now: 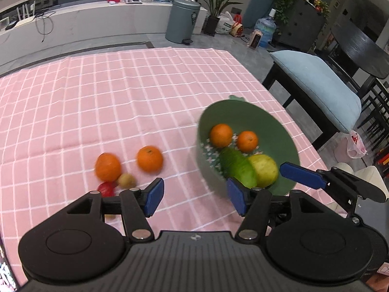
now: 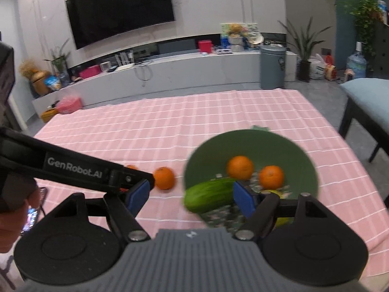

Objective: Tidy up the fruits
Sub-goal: 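Open the left tool over the colander while the right tool releases its orange, then close the right tool on an orange while the left tool grasps another orange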

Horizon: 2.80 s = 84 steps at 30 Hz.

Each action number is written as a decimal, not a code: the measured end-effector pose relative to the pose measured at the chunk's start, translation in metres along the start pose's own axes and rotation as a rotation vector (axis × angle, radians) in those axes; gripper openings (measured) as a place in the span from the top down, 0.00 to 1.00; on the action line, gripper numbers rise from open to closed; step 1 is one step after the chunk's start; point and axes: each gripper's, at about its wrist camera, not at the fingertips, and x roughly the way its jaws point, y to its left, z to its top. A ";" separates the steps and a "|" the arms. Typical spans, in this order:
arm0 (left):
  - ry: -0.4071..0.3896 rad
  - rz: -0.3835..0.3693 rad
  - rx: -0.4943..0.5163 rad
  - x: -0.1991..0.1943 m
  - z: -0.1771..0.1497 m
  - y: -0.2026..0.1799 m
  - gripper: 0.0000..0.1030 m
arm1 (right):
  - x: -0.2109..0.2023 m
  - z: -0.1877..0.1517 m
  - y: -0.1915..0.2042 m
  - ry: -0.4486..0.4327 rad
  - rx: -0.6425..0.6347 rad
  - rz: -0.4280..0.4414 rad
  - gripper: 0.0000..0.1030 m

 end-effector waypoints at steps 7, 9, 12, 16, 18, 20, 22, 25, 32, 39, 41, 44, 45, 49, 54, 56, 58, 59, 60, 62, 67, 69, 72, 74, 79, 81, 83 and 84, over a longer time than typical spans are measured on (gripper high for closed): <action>-0.021 0.006 -0.074 -0.012 -0.020 0.042 0.32 | 0.015 -0.013 0.036 0.027 -0.051 0.078 0.47; -0.026 0.017 -0.096 -0.014 -0.025 0.053 0.32 | 0.021 -0.017 0.044 0.042 -0.069 0.097 0.53; -0.036 0.023 -0.120 -0.015 -0.030 0.069 0.32 | 0.032 -0.018 0.053 0.060 -0.099 0.116 0.59; -0.045 0.032 -0.159 -0.009 -0.035 0.087 0.32 | 0.050 -0.020 0.066 0.077 -0.142 0.099 0.64; -0.051 0.031 -0.178 -0.005 -0.038 0.095 0.32 | 0.060 -0.020 0.071 0.084 -0.169 0.082 0.68; -0.045 0.025 -0.196 0.001 -0.042 0.104 0.32 | 0.069 -0.021 0.074 0.095 -0.191 0.068 0.69; -0.043 0.025 -0.213 0.007 -0.043 0.110 0.32 | 0.079 -0.021 0.076 0.102 -0.204 0.052 0.69; -0.048 0.022 -0.240 0.017 -0.040 0.119 0.32 | 0.090 -0.020 0.076 0.110 -0.212 0.026 0.69; -0.081 0.012 -0.230 0.035 -0.024 0.122 0.32 | 0.116 -0.009 0.077 0.111 -0.276 -0.031 0.69; -0.100 0.012 -0.232 0.051 -0.016 0.123 0.32 | 0.136 -0.004 0.078 0.120 -0.385 -0.063 0.69; -0.106 0.013 -0.235 0.053 -0.016 0.123 0.32 | 0.139 -0.003 0.079 0.117 -0.410 -0.067 0.69; -0.111 0.008 -0.242 0.057 -0.016 0.125 0.32 | 0.146 -0.005 0.083 0.115 -0.455 -0.072 0.69; -0.111 0.003 -0.246 0.058 -0.015 0.126 0.32 | 0.147 -0.006 0.085 0.115 -0.472 -0.073 0.69; -0.109 -0.015 -0.253 0.063 -0.012 0.128 0.32 | 0.156 -0.010 0.089 0.116 -0.528 -0.076 0.69; -0.088 -0.002 -0.253 0.071 -0.011 0.128 0.32 | 0.161 -0.013 0.091 0.113 -0.561 -0.083 0.67; -0.080 0.002 -0.265 0.074 -0.011 0.130 0.32 | 0.163 -0.014 0.093 0.113 -0.578 -0.086 0.63; -0.076 -0.005 -0.278 0.075 -0.011 0.133 0.32 | 0.165 -0.016 0.095 0.115 -0.604 -0.090 0.59; -0.073 -0.010 -0.282 0.076 -0.010 0.133 0.32 | 0.166 -0.017 0.097 0.118 -0.618 -0.092 0.59; -0.070 -0.014 -0.283 0.077 -0.010 0.133 0.32 | 0.168 -0.018 0.097 0.122 -0.630 -0.094 0.59; -0.059 -0.017 -0.282 0.080 -0.011 0.134 0.32 | 0.170 -0.020 0.099 0.131 -0.655 -0.101 0.59; -0.052 -0.015 -0.276 0.083 -0.012 0.132 0.33 | 0.174 -0.023 0.101 0.129 -0.700 -0.128 0.59; -0.057 -0.015 -0.271 0.083 -0.012 0.132 0.35 | 0.174 -0.025 0.103 0.129 -0.713 -0.136 0.59; -0.059 0.000 -0.246 0.083 -0.013 0.128 0.47 | 0.174 -0.027 0.103 0.125 -0.730 -0.152 0.63; -0.061 0.007 -0.234 0.083 -0.013 0.126 0.49 | 0.173 -0.028 0.103 0.123 -0.731 -0.153 0.63; -0.074 0.015 -0.228 0.082 -0.014 0.126 0.51 | 0.170 -0.028 0.101 0.124 -0.732 -0.148 0.64; -0.083 0.029 -0.221 0.080 -0.014 0.125 0.52 | 0.168 -0.028 0.101 0.120 -0.722 -0.142 0.65; -0.095 0.024 -0.227 0.077 -0.015 0.126 0.52 | 0.163 -0.026 0.101 0.107 -0.721 -0.140 0.65; -0.103 0.021 -0.230 0.075 -0.015 0.126 0.52 | 0.160 -0.024 0.101 0.100 -0.719 -0.137 0.65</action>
